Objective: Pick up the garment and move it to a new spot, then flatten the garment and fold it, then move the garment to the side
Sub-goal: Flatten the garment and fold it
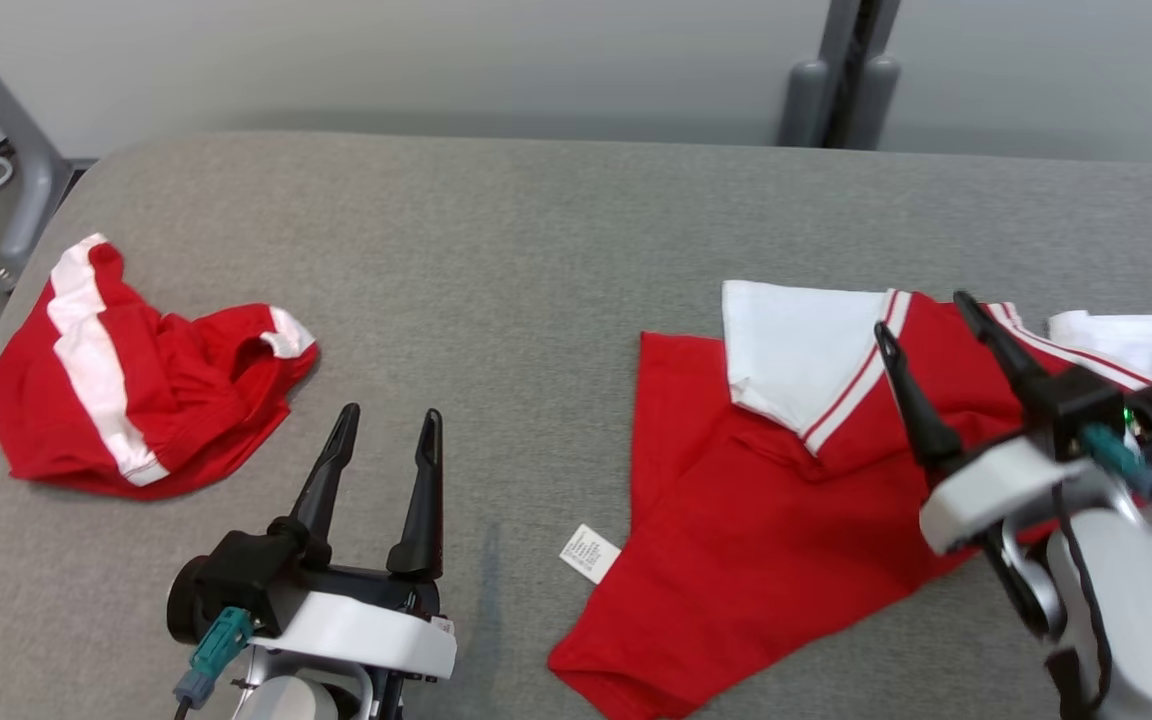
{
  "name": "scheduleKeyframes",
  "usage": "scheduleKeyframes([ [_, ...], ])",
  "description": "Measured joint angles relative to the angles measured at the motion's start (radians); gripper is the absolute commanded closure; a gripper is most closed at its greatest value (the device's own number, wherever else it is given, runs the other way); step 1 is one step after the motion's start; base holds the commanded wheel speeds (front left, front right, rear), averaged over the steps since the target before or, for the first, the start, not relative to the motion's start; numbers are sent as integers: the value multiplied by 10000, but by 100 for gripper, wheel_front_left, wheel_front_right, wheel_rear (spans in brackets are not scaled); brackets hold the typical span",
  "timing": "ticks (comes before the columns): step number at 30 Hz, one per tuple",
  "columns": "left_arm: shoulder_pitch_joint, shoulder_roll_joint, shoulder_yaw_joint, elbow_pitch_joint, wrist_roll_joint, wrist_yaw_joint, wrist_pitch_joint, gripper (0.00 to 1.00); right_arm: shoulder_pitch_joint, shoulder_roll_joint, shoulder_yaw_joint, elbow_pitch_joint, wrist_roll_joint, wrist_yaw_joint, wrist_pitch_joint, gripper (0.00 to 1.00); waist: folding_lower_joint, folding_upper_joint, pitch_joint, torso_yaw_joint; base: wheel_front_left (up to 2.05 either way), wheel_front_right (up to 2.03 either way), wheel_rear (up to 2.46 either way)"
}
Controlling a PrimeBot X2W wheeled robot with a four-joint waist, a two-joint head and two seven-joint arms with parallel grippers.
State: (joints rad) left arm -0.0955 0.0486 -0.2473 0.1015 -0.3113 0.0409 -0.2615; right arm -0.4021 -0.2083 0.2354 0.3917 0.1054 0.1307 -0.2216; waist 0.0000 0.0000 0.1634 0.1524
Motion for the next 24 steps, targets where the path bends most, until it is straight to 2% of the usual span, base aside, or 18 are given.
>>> scheduleKeyframes([
  [3,-11,-2,-79,-35,-82,12,0,0,-679,-127,284,543,362,0,458,0,0,0,127,217,0,0,0],
  [7,-121,-4,-257,-35,-270,77,0,0,-1754,-539,1440,1507,1331,2,1555,0,0,0,374,735,0,0,0],
  [14,-228,4,-539,-84,-623,221,0,0,-3083,-1628,2757,2859,2947,2,3223,0,0,0,780,1703,0,0,0],
  [24,-388,6,-807,-117,-961,343,0,0,-4154,-2581,4113,3887,4460,2,3944,0,0,0,1186,2652,0,0,0],
])
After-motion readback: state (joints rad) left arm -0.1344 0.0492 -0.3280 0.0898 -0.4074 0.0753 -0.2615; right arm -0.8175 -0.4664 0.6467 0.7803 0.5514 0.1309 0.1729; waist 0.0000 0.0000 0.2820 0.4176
